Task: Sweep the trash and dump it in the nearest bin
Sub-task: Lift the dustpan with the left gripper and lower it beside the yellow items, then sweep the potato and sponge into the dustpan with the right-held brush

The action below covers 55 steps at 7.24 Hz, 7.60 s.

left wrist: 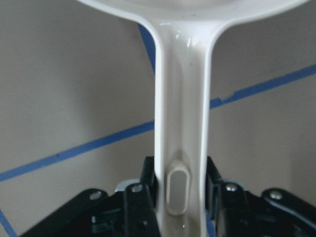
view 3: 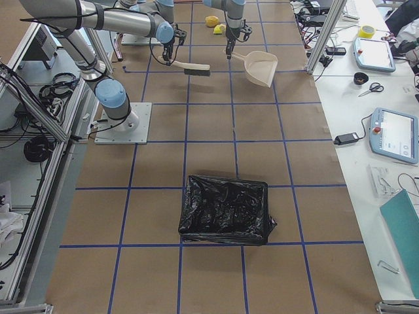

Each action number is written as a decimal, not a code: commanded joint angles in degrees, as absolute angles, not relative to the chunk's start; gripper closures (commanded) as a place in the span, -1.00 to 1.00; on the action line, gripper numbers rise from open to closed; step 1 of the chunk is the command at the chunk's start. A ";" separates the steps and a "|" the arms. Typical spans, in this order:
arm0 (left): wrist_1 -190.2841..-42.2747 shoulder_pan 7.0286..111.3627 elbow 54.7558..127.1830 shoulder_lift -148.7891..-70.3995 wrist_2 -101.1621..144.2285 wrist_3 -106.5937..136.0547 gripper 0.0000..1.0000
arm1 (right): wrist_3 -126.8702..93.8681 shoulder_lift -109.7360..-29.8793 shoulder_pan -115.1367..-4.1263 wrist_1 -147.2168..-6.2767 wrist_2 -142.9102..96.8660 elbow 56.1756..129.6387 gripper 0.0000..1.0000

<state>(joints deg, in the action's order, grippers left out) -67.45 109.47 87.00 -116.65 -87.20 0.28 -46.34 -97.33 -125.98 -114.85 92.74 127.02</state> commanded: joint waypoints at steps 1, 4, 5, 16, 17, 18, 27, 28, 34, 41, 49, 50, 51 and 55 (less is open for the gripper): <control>-74.75 100.50 85.61 -113.84 -86.93 -13.99 1.00 | -45.72 -95.99 -125.60 -117.51 92.99 126.74 1.00; -84.42 90.21 85.78 -106.72 -93.73 -33.39 1.00 | -46.40 -93.34 -125.51 -117.68 93.43 124.45 1.00; -86.12 85.39 86.65 -104.70 -94.74 -42.36 1.00 | -47.89 -93.25 -125.51 -117.69 93.34 124.37 1.00; -58.63 46.58 96.76 -109.33 -106.84 -129.96 1.00 | -59.48 -75.36 -130.50 -116.81 90.62 102.00 1.00; -58.01 46.58 96.77 -110.12 -107.22 -130.95 1.00 | -64.11 -70.62 -132.34 -116.28 90.62 96.04 1.00; -57.31 46.67 97.03 -111.26 -107.05 -130.96 1.00 | -69.12 -65.53 -134.36 -112.97 90.53 89.80 1.00; -56.16 49.22 98.88 -112.67 -107.23 -130.52 1.00 | -82.44 -46.23 -141.32 -102.66 87.63 63.02 1.00; -55.55 49.22 98.88 -113.28 -107.14 -130.60 1.00 | -83.49 -45.88 -141.85 -103.00 86.06 61.97 1.00; -49.13 49.22 102.21 -114.08 -107.31 -128.76 1.00 | -80.62 -39.11 -143.53 -103.45 84.99 54.06 1.00; -48.52 49.22 102.30 -114.17 -107.14 -128.85 1.00 | -55.14 -36.48 -143.53 -113.54 80.43 52.48 1.00; -48.52 49.22 102.30 -114.17 -106.96 -128.94 1.00 | -29.35 -34.97 -143.17 -120.50 77.96 51.33 1.00; -48.52 49.22 102.30 -114.17 -106.96 -129.02 1.00 | -33.36 -36.29 -143.17 -119.98 77.70 51.50 1.00; -48.52 49.22 102.30 -114.17 -106.96 -129.02 1.00 | -36.88 -37.43 -143.17 -119.27 77.61 51.50 1.00; -50.26 49.04 101.87 -113.73 -103.13 -129.11 1.00 | -39.64 -42.70 -136.88 -110.15 78.57 55.35 1.00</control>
<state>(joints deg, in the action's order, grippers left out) -49.18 49.17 102.13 -114.05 -105.65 -129.10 -39.65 -41.16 -139.93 -112.77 78.04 53.49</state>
